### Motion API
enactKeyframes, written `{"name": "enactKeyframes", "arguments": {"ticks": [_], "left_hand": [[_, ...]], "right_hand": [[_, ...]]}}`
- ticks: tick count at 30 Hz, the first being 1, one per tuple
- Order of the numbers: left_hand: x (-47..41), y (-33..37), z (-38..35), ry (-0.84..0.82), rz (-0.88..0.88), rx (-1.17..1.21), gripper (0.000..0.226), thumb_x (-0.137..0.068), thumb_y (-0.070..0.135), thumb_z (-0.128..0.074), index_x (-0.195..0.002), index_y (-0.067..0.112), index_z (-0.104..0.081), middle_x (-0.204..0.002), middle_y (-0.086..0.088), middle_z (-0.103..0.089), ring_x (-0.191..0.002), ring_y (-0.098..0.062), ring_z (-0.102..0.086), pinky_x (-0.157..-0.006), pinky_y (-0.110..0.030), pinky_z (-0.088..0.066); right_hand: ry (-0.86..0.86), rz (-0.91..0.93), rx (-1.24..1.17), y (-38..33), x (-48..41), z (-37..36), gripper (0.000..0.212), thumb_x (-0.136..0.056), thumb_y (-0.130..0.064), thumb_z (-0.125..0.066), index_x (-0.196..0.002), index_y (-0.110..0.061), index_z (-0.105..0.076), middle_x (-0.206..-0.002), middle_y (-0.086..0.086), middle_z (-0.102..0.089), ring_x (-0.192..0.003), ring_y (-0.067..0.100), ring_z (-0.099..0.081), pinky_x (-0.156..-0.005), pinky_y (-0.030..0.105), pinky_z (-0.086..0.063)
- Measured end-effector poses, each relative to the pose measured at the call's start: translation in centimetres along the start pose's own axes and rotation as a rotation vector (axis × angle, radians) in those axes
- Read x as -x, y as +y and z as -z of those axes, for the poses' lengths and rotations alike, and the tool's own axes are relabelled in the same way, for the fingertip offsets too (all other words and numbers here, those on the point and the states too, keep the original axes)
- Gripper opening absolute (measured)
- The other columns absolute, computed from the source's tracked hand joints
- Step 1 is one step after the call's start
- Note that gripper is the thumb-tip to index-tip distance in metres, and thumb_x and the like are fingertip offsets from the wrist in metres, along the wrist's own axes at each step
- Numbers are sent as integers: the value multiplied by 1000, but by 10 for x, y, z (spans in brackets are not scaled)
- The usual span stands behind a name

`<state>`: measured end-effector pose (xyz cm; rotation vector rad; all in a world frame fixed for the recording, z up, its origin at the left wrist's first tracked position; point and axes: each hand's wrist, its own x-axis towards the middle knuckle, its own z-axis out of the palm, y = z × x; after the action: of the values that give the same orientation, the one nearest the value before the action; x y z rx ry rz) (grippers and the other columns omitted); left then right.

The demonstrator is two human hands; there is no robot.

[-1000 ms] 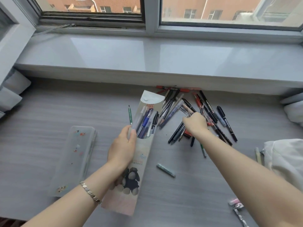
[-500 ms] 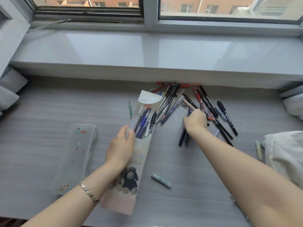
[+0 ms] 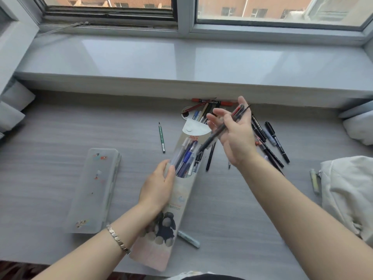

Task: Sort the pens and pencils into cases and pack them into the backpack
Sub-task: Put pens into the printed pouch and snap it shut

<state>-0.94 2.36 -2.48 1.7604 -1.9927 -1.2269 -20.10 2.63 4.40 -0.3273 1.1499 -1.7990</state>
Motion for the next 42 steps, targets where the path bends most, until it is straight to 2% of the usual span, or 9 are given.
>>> {"name": "enactKeyframes", "arguments": {"ticks": [3,8,12,14,20,29,33,37,42], "left_hand": [[-1,11,-2,-39,-79,55,33,-95,39,-37,-122,27,-52,-119,2,-63,-109,-19,-56,-89,-31,-43],[-13,28,1,-30,-133,45,36,-94,38,-39,-127,26,-50,-126,0,-60,-115,-22,-54,-94,-34,-43],[-20,33,-1,-37,-146,42,39,-95,38,-37,-129,23,-49,-128,0,-59,-117,-22,-53,-97,-36,-42],[-21,36,-2,-40,-146,57,38,-95,38,-36,-127,22,-50,-126,-1,-60,-115,-23,-54,-97,-38,-42],[-20,36,-1,-71,-131,77,37,-95,38,-36,-125,23,-51,-123,-1,-61,-112,-22,-55,-96,-42,-43],[-21,30,0,-42,-80,115,30,-95,35,-35,-109,18,-56,-107,-5,-64,-102,-26,-56,-83,-35,-41],[-32,39,4,14,-28,123,27,-95,33,-33,-101,15,-53,-98,-13,-61,-97,-32,-55,-76,-35,-38],[-54,50,15,109,13,145,26,-94,31,-32,-98,14,-51,-96,-15,-60,-91,-33,-53,-76,-38,-39],[-72,58,20,126,23,152,22,-94,34,-31,-97,22,-50,-93,-8,-61,-88,-31,-55,-79,-39,-43]], "right_hand": [[-77,44,128,17,13,-11,45,-94,6,-34,-116,-33,-34,-89,4,-59,-78,16,-64,-84,33,-53],[-152,3,481,37,21,-4,34,-84,12,-53,-106,-12,-43,-92,1,-54,-85,11,-60,-88,29,-48],[-34,225,969,33,15,4,50,-76,-3,-68,-121,-7,-46,-110,9,-56,-101,16,-55,-93,24,-43],[-104,334,1125,32,15,7,60,-76,-8,-71,-128,-5,-43,-117,10,-53,-109,16,-49,-95,16,-35],[-334,416,1582,44,12,19,51,-88,-29,-58,-131,-5,-46,-142,10,-42,-136,24,-30,-116,37,-14],[-385,416,1587,41,12,26,47,-90,-29,-55,-132,-9,-47,-145,7,-39,-140,21,-23,-116,40,-15],[-171,673,1485,33,4,35,15,-84,-10,-61,-95,-2,-68,-97,14,-67,-97,30,-61,-86,40,-47],[7,335,1598,29,-32,54,20,-88,-8,-50,-100,-6,-67,-102,10,-66,-100,26,-57,-87,37,-45],[115,165,1625,19,-80,66,20,-91,-18,-50,-100,-6,-63,-99,12,-64,-96,28,-57,-78,32,-43]]}}
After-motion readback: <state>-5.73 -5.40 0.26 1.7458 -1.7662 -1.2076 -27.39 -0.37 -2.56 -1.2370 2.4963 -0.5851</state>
